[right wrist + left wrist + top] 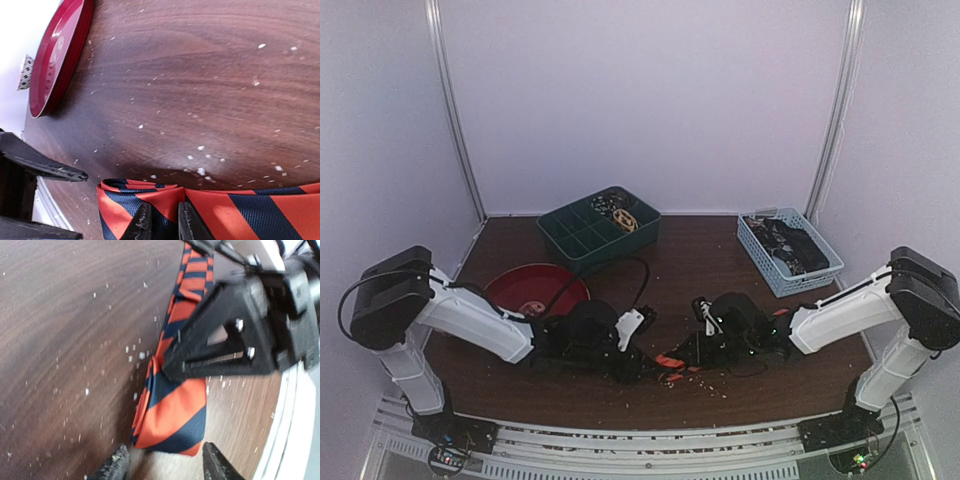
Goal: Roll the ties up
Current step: Roll the tie at the center of the board.
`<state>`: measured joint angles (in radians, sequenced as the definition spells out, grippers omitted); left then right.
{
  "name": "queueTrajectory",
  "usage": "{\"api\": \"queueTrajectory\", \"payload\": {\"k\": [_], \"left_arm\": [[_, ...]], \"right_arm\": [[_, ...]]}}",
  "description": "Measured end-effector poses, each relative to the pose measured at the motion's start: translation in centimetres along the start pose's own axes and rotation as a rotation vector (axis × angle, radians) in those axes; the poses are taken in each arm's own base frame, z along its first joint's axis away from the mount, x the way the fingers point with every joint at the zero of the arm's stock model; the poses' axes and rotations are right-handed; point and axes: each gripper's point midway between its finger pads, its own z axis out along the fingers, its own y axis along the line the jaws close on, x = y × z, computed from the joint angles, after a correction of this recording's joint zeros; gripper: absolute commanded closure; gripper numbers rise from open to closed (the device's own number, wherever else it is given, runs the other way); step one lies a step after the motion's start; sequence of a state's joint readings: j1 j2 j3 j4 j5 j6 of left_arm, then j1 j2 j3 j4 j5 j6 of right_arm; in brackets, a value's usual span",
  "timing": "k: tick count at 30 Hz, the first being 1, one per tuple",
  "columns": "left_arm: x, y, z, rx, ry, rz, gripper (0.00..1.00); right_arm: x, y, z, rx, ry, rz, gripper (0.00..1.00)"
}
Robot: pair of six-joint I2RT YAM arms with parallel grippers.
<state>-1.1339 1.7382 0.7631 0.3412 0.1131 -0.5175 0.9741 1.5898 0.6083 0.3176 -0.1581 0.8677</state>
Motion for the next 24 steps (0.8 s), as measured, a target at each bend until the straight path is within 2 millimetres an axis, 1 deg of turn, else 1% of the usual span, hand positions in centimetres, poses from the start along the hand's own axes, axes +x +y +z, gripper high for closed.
{"api": "queueTrajectory", "payload": {"k": [2,4,7,10,12,13,14,16,17,18,19,21,24], "left_arm": [[1.3,0.4,-0.4,-0.005,0.022,0.028,0.51],[1.7,0.5,-0.8,-0.007,0.028,0.039,0.58],[2.7,0.9,-1.2,-0.015,0.046,0.05,0.75],[3.2,1.1,-1.2,-0.016,0.056,0.047,0.89],[3.6,1.1,-1.3,-0.012,0.064,0.042,0.91],[3.8,1.1,-1.2,-0.01,0.069,0.043,0.9],[4.0,1.0,-1.2,-0.008,0.074,0.041,0.83],[4.3,0.9,-1.0,-0.008,0.082,0.044,0.56],[4.5,0.8,-1.0,-0.007,0.084,0.051,0.49],[4.6,0.5,-1.0,-0.003,0.083,0.062,0.44],[4.6,0.3,-1.0,-0.002,0.081,0.078,0.4],[4.6,0.0,-1.1,-0.006,0.077,0.115,0.36],[4.1,-0.2,-1.2,-0.015,0.066,0.175,0.32]], "right_arm": [[0.2,0.4,0.1,-0.026,0.007,0.012,0.81],[0.4,0.6,0.2,-0.043,0.016,0.025,0.8],[0.6,0.9,0.4,-0.065,0.025,0.04,0.79],[0.8,1.1,0.6,-0.074,0.032,0.042,0.79],[0.8,1.1,0.6,-0.073,0.033,0.04,0.79],[0.8,1.0,0.6,-0.073,0.033,0.037,0.79],[0.9,1.0,0.6,-0.072,0.034,0.033,0.79],[0.9,1.0,0.6,-0.07,0.035,0.025,0.79],[0.9,1.0,0.6,-0.071,0.035,0.022,0.79],[0.9,1.0,0.6,-0.07,0.035,0.019,0.79],[0.9,1.0,0.6,-0.07,0.035,0.017,0.79],[0.9,1.0,0.6,-0.071,0.035,0.014,0.79],[0.9,1.0,0.6,-0.07,0.034,0.011,0.79]]}}
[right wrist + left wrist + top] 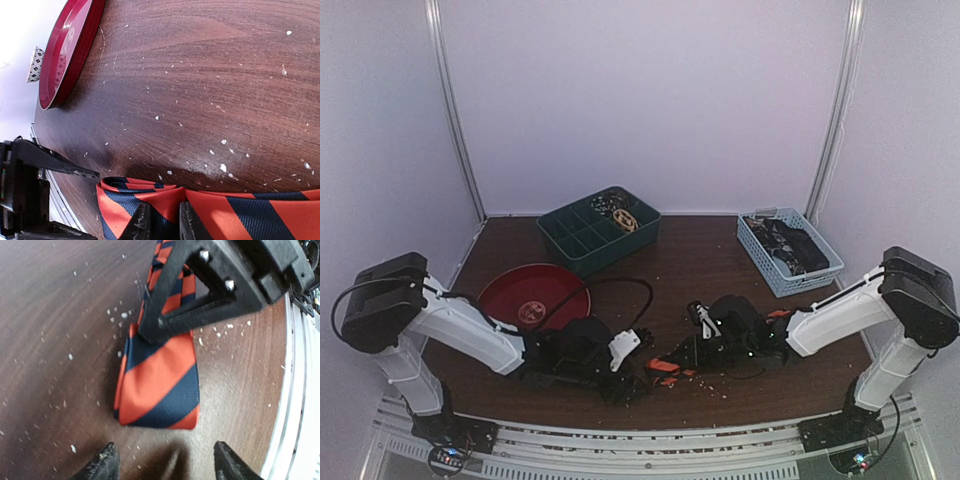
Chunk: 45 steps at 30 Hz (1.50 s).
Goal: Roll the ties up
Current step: Roll the tie at the center of the board.
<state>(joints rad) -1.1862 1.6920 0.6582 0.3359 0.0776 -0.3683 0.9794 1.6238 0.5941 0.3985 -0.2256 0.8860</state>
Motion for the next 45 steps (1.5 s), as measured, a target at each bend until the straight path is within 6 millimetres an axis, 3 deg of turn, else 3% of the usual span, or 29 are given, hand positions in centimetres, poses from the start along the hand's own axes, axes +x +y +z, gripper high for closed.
{"api": "queueTrajectory", "payload": {"k": [4,9,18,22,27,30,33,43,45], "left_arm": [[-1.7,-0.2,0.2,-0.008,-0.023,0.073,0.23],[-3.6,-0.6,1.7,-0.003,-0.035,0.142,0.22],[-1.8,-0.3,4.5,0.005,0.06,0.194,0.22],[-1.9,-0.5,4.5,0.015,0.064,0.206,0.28],[-1.6,-0.6,4.5,0.028,0.075,0.219,0.51],[-1.5,-0.5,4.5,0.027,0.079,0.231,0.55],[-1.5,-0.6,4.5,0.028,0.079,0.244,0.66],[-1.5,-0.6,4.5,0.03,0.081,0.292,0.66],[-1.5,-0.5,4.5,0.029,0.082,0.303,0.57]], "right_arm": [[0.0,0.0,0.0,0.001,0.0,-0.004,0.79],[0.0,0.0,0.0,0.002,0.0,-0.015,0.8],[0.0,0.0,0.0,0.002,0.001,-0.023,0.8],[0.0,0.0,0.0,0.002,0.0,-0.024,0.8],[0.1,0.0,0.0,-0.002,0.005,-0.024,0.78],[0.2,-0.2,0.0,-0.002,0.011,-0.022,0.76],[0.4,-0.3,-0.2,-0.001,0.016,-0.022,0.76],[0.7,-0.2,-0.7,-0.007,0.032,-0.024,0.78],[1.0,-0.1,-0.7,-0.02,0.041,-0.018,0.78]]}}
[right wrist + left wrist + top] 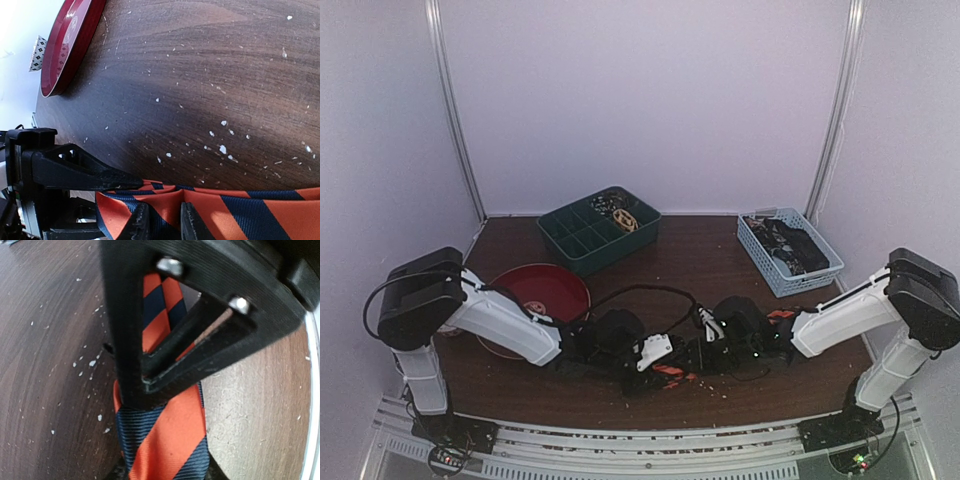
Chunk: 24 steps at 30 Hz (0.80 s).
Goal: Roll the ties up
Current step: Roll the tie at the center of the board.
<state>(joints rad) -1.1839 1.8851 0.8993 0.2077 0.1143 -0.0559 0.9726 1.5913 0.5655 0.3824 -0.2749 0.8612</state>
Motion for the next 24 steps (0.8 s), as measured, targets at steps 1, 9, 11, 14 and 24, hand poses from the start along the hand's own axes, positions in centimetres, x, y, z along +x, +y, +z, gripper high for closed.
{"api": "queueTrajectory", "payload": {"k": [1,9,11,14,24], "left_arm": [[0.0,0.0,0.0,-0.002,0.001,0.005,0.52],[0.9,0.3,-0.9,-0.03,0.025,-0.02,0.41],[1.4,0.2,-1.8,-0.031,0.026,-0.048,0.45],[2.2,0.1,-3.1,-0.035,0.022,-0.102,0.59],[4.3,0.3,-4.0,-0.069,0.01,-0.27,1.0]], "right_arm": [[0.0,0.0,0.0,-0.002,0.001,0.0,0.78],[0.5,-0.1,-0.1,-0.022,0.008,0.009,0.78],[0.5,-0.1,-0.1,-0.023,0.009,0.009,0.78],[0.5,-0.1,-0.1,-0.025,0.009,0.008,0.78],[0.5,-0.1,0.0,-0.025,0.009,-0.014,0.78]]}}
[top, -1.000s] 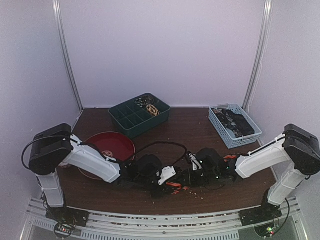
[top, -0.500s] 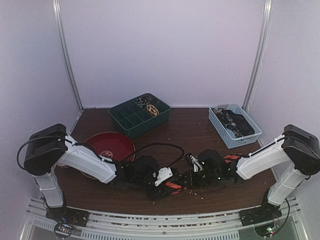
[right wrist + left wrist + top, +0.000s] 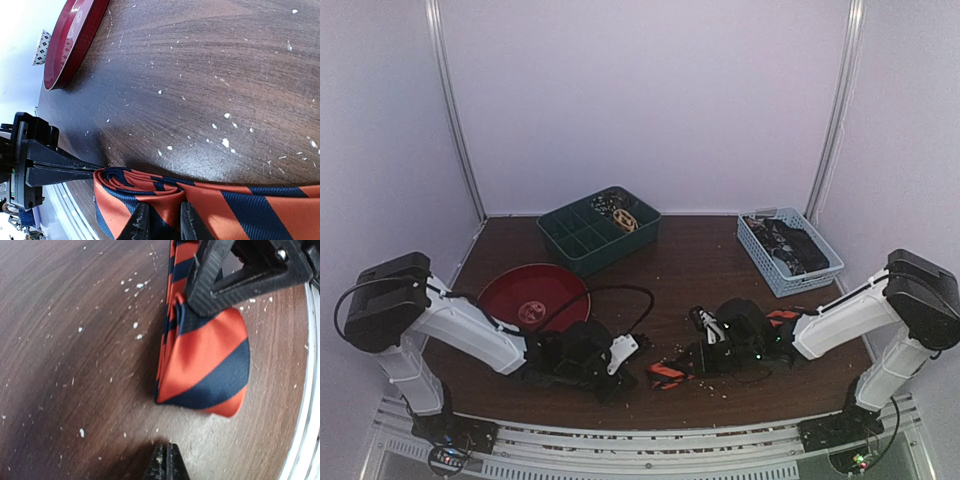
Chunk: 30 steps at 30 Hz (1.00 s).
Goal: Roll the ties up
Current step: Roll the tie at the center of the board.
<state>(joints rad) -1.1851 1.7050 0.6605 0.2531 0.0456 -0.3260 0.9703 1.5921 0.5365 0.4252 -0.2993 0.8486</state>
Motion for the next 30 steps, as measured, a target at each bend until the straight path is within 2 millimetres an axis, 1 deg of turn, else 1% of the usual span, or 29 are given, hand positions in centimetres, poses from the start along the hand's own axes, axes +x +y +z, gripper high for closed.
{"api": "queueTrajectory", "payload": {"k": [4,11,26,30], "left_arm": [[-0.7,-0.2,0.7,0.006,-0.024,-0.016,1.0],[-1.7,-1.3,1.8,0.036,-0.051,-0.02,1.0],[-1.9,-1.6,1.8,0.039,-0.06,-0.075,1.0],[-1.5,-1.6,1.6,0.036,-0.057,-0.094,1.0]], "right_arm": [[0.0,-0.1,0.2,0.001,0.0,-0.014,0.79],[-0.1,-0.1,0.3,-0.002,-0.005,-0.034,0.79],[-0.3,-0.8,-0.1,-0.003,-0.03,-0.036,0.79],[-0.3,-0.9,-0.1,-0.003,-0.031,-0.035,0.79]]}}
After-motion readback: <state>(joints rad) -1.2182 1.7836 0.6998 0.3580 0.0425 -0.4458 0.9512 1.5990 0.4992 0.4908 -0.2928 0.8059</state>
